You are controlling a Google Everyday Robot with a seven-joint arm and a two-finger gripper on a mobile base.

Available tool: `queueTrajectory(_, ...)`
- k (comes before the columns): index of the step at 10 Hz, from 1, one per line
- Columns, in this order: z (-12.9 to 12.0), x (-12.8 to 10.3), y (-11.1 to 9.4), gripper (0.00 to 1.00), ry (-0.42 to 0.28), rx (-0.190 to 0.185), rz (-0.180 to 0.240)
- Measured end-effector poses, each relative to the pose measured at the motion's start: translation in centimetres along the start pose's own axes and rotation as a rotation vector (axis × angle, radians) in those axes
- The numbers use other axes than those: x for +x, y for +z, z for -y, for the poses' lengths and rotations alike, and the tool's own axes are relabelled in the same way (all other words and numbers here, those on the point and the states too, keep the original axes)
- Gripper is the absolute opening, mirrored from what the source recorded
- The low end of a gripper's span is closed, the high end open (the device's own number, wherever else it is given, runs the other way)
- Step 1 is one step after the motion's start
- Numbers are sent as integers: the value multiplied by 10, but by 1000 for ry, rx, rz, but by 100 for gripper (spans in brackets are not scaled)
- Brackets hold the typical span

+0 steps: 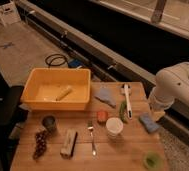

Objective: Place fork in paper cup

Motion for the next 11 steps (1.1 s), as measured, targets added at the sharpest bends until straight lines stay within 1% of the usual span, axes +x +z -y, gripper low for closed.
queueTrajectory(1, 0, 1, -1, 65, 1, 5, -13)
queueTrajectory(2, 4, -3, -5, 65, -2, 15, -14)
queueTrajectory(3, 11, -15, -12, 65, -18, 25, -7)
queueTrajectory(4, 15, -28, -14, 65, -28, 28, -2)
queueTrajectory(6, 24, -69, -16, 65, -75, 31, 30)
queueTrajectory(8, 29, -115, -15, 65, -143, 32, 57)
queueTrajectory(9, 27, -149, -14, 65, -206, 33, 72)
queueTrajectory(10, 26, -159, -14, 65, -225, 35, 76)
queueTrajectory(11, 26, -157, -14, 65, -223, 36, 72)
